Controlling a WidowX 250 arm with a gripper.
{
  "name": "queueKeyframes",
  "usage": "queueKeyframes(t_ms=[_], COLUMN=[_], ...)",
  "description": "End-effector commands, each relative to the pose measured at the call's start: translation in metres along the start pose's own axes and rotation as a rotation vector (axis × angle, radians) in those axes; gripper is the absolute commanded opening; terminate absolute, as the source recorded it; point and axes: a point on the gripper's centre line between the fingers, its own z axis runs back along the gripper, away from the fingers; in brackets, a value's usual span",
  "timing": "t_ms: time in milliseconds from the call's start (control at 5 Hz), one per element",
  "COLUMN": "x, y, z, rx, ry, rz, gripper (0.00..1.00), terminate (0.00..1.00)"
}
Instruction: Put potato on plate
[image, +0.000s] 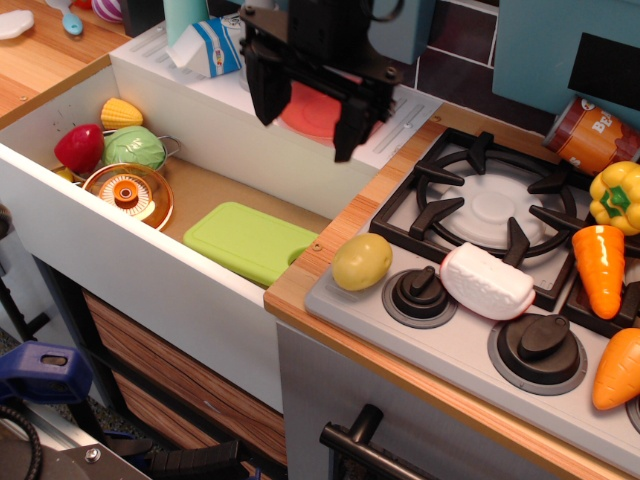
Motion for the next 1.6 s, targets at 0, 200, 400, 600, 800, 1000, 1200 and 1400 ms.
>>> queueKeyframes(t_ms=[0,200,400,600,800,1000,1200,1400], x=[-0.002,-0.008,-0.012,-0.015,-0.018,-0.021,-0.023,-0.019], y=[-0.032,-0.036,-0.043,-0.041,-0.042,-0.042,-0.042,-0.039], z=[-0.019,-0.030,-0.041,-0.047,-0.050,-0.060,-0.073,-0.076], rx=[-0.015,-0.037,-0.056,-0.077,-0.105,-0.126,-0.144,-0.141], ry=[-0.069,-0.079,-0.084,-0.080,-0.090,-0.076,-0.086,-0.077], rz=[0.050,0.066,0.078,0.075,0.073,0.102,0.119,0.135], gripper=[1.00,1.00,1.00,1.00,1.00,1.00,1.00,0.00], terminate=[0.00,0.00,0.00,0.00,0.00,0.00,0.00,0.00])
